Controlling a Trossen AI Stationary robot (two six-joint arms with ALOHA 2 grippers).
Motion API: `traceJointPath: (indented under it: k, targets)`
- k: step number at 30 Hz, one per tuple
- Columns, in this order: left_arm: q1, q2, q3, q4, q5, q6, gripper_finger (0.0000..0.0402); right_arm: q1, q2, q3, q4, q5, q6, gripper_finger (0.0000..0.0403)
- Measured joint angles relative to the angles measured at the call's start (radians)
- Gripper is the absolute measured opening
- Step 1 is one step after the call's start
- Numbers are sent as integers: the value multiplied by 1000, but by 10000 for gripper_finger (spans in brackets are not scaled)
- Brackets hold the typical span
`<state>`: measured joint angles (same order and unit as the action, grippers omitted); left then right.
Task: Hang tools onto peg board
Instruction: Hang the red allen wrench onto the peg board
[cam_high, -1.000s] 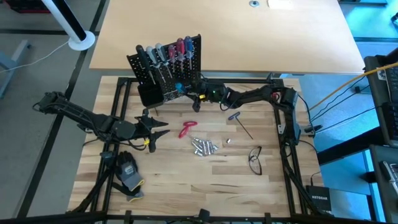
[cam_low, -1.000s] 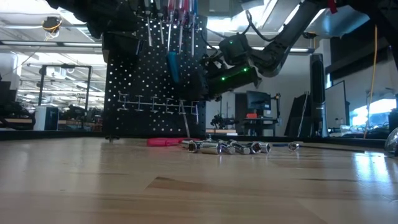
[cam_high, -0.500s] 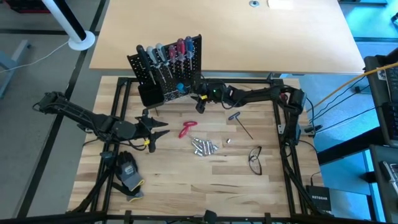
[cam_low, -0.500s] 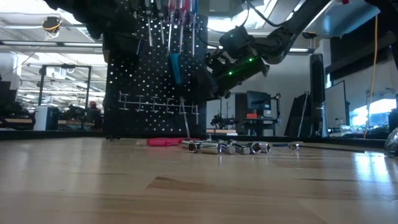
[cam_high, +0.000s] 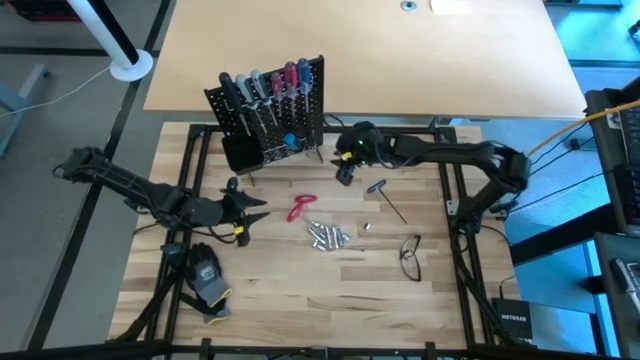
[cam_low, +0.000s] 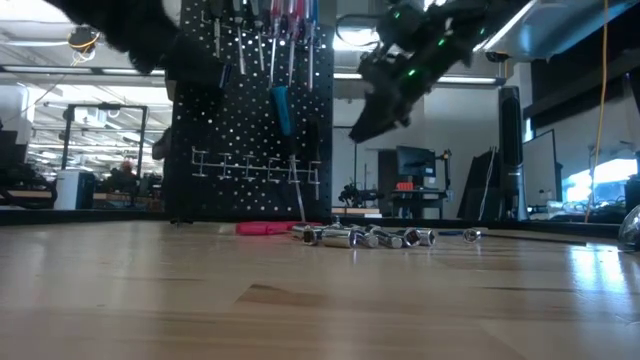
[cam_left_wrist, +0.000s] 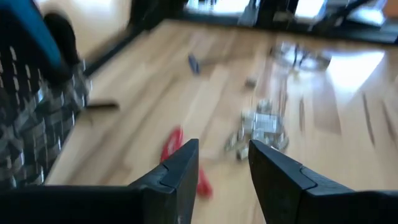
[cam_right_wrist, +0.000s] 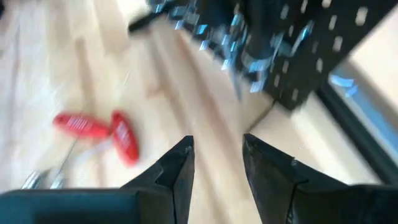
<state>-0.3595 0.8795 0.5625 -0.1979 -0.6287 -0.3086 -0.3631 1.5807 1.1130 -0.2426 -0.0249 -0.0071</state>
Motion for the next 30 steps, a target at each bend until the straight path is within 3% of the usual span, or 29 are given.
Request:
traceJointPath:
  k: [6, 13, 15, 21, 27, 30]
  targets:
    - [-39, 0, 0, -167, 1, -161, 130, 78, -84, 1, -310, 93, 137, 138]
    - [-89, 0, 0, -214, 1, -266, 130, 148, -78, -1, -581, 167, 306, 138]
    - [-105, 0, 0, -213, 1, -279, 130, 168, -78, -14, -527, 169, 335, 138]
    - [-126, 9, 0, -212, 1, -300, 130, 257, -53, -77, -129, 75, 386, 138]
    - [-127, 71, 0, -206, 0, -337, 130, 343, 80, -83, 166, 58, 420, 138]
    - [-127, 116, 0, -209, 0, -342, 130, 366, 163, -46, 213, 57, 403, 138]
